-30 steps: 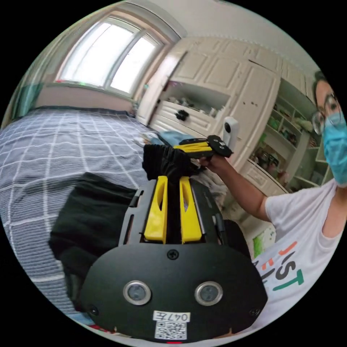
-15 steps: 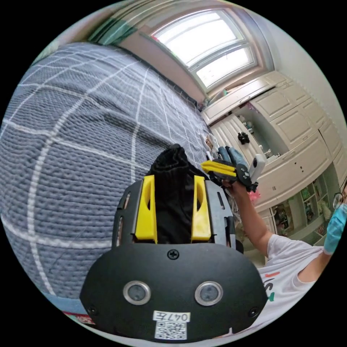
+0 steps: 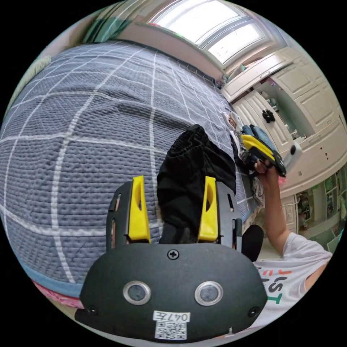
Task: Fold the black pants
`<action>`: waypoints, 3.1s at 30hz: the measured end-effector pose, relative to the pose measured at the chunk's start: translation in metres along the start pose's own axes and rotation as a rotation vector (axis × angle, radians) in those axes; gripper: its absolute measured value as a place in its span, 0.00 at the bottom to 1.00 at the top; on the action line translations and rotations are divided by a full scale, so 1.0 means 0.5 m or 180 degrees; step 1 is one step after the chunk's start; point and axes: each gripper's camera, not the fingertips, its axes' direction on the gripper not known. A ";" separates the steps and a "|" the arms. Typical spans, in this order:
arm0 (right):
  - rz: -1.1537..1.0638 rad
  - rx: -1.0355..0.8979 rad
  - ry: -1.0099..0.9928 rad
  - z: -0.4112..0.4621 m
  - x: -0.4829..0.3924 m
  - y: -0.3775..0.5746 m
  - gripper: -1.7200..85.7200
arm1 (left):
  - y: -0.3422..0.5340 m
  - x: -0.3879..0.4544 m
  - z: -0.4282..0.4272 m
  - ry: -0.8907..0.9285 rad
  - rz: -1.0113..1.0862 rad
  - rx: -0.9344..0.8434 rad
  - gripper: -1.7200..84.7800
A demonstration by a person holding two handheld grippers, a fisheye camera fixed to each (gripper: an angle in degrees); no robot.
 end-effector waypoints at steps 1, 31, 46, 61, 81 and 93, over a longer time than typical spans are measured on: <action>0.0086 0.0044 0.0141 -0.036 0.003 0.030 0.04 | -0.003 0.002 0.008 0.0034 -0.0018 -0.0028 0.27; 0.1839 -0.0603 0.0550 -0.005 0.031 0.203 0.03 | 0.052 0.324 0.028 -0.0509 0.0434 0.0263 0.08; 0.0534 -0.0315 0.1640 -0.252 -0.117 0.101 0.03 | 0.114 0.685 -0.011 -0.0221 0.1348 0.0476 0.08; 0.1019 -0.0807 0.2815 -0.771 0.227 0.206 0.03 | -0.099 1.232 0.129 0.1448 0.1641 0.0670 0.08; 0.1975 -0.0088 0.2950 -0.852 0.326 0.678 0.08 | -0.119 1.374 0.375 0.1032 0.1894 0.0827 0.08; 0.1310 -0.0270 0.2706 -0.647 0.125 0.795 0.03 | -0.156 1.683 0.738 -0.0228 0.2533 -0.0464 0.07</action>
